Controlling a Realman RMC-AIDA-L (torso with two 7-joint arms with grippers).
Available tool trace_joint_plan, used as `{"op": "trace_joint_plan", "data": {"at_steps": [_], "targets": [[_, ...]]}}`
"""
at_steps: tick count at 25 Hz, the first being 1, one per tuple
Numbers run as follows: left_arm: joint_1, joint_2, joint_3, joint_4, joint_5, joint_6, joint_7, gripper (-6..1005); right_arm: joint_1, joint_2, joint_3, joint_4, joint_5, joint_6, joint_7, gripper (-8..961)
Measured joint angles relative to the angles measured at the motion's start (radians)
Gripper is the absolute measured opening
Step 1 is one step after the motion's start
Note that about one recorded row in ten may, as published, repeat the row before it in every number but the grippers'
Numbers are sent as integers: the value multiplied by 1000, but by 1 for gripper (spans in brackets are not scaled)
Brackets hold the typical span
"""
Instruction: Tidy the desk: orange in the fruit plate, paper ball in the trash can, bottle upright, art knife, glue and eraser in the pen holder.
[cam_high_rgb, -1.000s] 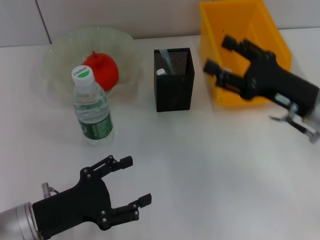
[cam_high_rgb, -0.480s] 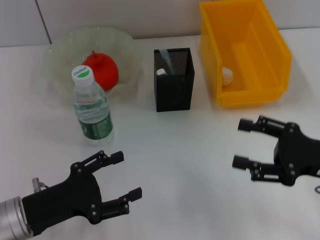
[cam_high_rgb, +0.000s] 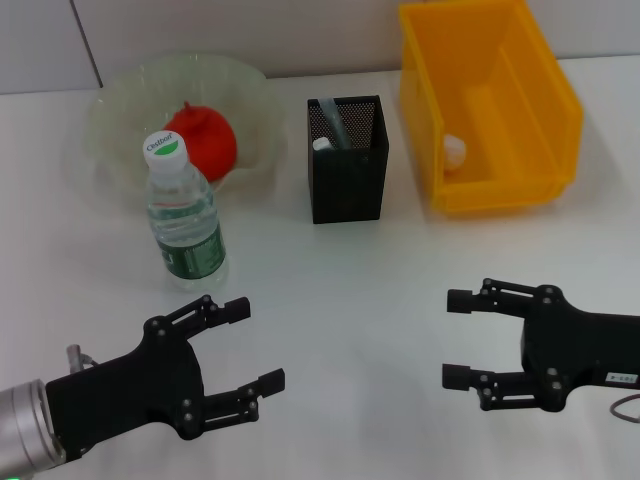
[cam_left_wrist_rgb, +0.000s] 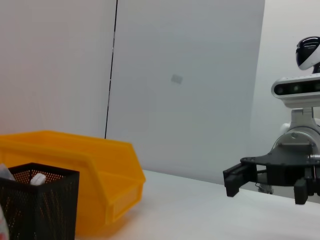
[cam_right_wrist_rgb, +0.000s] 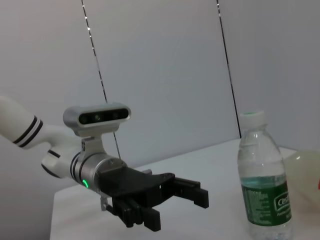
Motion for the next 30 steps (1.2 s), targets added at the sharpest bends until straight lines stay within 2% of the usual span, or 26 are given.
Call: {"op": "trace_joint_plan", "data": {"at_steps": [7,16,30], "targets": [[-6,6,-3,1,1,0,-11,861,23,21,0,3,-28,62,-3,827],[-6,15,3,8,1,6,-17,861,46,23,3,28,-25,75,-5,827],[-1,15,-2,11,1,5,-19,861,56,24,3,29,-22,82,-6,827]]}}
